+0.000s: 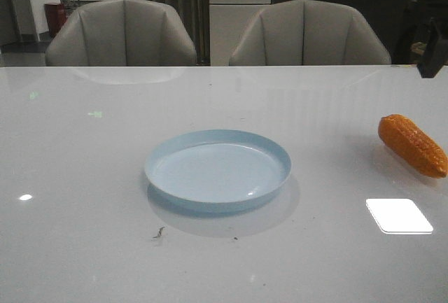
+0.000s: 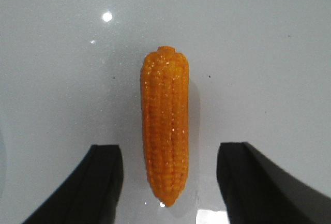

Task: Place corn on plate with both arms
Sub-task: 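Lower the right gripper over the orange corn cob and grasp it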

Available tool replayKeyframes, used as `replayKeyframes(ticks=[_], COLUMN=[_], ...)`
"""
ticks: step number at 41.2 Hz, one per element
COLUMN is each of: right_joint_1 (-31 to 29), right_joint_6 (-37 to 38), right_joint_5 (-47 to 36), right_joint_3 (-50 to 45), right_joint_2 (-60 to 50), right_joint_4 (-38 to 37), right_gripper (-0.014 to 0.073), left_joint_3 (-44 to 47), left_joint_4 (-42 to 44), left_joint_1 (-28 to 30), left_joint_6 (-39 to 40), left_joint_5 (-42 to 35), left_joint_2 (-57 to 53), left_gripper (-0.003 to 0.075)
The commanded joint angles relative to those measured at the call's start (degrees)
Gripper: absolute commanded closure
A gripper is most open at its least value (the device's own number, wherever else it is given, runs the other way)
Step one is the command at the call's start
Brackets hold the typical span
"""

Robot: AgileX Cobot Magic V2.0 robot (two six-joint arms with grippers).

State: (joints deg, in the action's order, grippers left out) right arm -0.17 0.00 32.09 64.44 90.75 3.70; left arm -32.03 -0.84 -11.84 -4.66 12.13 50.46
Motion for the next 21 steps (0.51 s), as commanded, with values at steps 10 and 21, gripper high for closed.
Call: replayKeyframes(ticks=[10, 21], right_joint_1=[-0.4, -0.4], right_joint_6=[0.0, 0.0], right_joint_5=[3.9, 3.8], right_joint_3=[11.9, 12.3], right_joint_2=[12.1, 17.9], right_joint_4=[-0.7, 0.1], right_gripper=[0.0086, 0.0086], left_joint_3=[-1.7, -1.7], left_joint_4=[-0.4, -0.4], left_joint_1=[0.0, 0.0], left_joint_6=[0.6, 0.6], left_joint_5=[-4.1, -4.1], left_joint_2=[-0.5, -0.5], left_gripper=[0.03, 0.03])
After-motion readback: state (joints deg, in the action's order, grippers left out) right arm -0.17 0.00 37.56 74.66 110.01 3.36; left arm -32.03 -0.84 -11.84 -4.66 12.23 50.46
